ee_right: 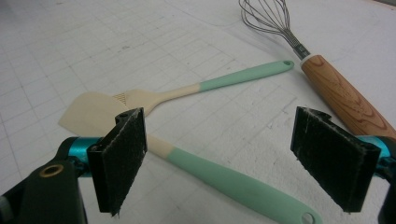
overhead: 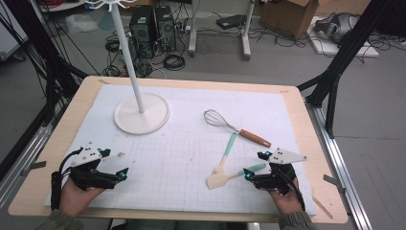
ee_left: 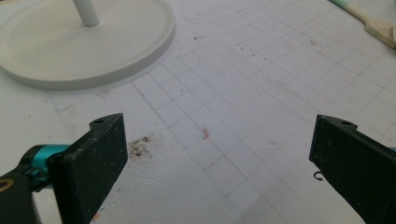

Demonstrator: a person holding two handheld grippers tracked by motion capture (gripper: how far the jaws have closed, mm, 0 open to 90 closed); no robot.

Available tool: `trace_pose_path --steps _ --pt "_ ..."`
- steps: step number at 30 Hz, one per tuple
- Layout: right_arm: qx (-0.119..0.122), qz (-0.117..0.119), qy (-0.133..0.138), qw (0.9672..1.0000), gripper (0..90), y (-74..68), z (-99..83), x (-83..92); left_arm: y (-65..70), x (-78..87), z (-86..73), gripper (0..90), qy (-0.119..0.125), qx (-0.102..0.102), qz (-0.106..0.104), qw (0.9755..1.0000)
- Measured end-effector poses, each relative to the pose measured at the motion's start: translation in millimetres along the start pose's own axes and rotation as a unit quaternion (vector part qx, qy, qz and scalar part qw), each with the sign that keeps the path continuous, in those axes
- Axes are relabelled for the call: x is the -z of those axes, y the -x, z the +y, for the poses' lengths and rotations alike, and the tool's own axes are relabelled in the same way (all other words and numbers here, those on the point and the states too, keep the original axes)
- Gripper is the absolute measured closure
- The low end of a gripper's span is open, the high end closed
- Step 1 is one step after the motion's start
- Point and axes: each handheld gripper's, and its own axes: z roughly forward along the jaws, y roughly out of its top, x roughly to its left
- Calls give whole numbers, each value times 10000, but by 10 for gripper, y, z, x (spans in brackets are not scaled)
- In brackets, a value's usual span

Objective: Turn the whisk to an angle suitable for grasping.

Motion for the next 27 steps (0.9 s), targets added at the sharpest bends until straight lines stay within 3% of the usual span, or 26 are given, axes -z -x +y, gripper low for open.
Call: trace_pose_path --steps 9,26,27 --pt "-62 106 6 9999 174 55 60 1 14 -11 5 48 45 -45 -10 10000" --pt "-31 131 -421 9990 198 467 435 -62 11 -36 37 48 99 -75 -17 9999" --pt "14 120 -466 9988 206 536 493 -76 16 -38 37 48 92 -72 -18 9999"
